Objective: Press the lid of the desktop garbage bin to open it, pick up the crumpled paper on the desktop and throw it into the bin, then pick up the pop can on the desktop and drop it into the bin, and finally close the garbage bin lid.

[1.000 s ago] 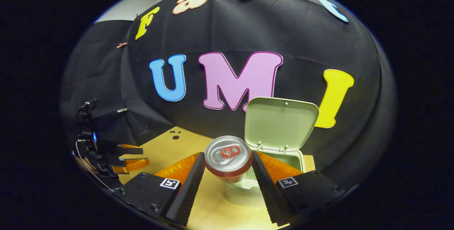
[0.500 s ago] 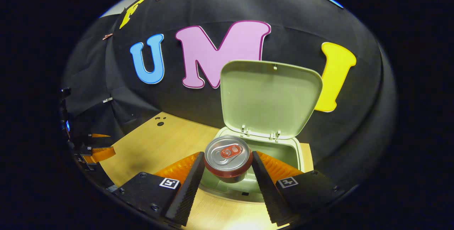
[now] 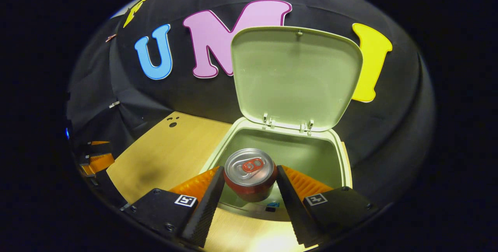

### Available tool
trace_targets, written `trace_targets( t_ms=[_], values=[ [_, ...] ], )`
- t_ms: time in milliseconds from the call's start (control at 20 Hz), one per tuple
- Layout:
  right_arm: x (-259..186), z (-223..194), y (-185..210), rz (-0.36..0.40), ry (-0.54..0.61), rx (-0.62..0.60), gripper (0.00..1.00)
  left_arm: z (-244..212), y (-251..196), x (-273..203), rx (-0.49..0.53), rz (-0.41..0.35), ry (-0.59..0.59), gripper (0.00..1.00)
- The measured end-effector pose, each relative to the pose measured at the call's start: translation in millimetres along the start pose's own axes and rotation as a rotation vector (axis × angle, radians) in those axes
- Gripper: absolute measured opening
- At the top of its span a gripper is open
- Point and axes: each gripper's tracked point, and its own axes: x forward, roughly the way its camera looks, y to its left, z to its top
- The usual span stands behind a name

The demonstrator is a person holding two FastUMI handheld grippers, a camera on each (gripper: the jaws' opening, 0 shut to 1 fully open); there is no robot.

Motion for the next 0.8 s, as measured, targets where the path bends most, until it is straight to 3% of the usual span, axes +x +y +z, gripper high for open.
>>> trace_targets(
  t_ms=[800],
  values=[
    [-15.2,1.9,-1.7,-0.005,-0.024,0.05,0.84,-10.4,-2.3,-6.5,-0.022,-0.008,0.033,0.89]
  ],
)
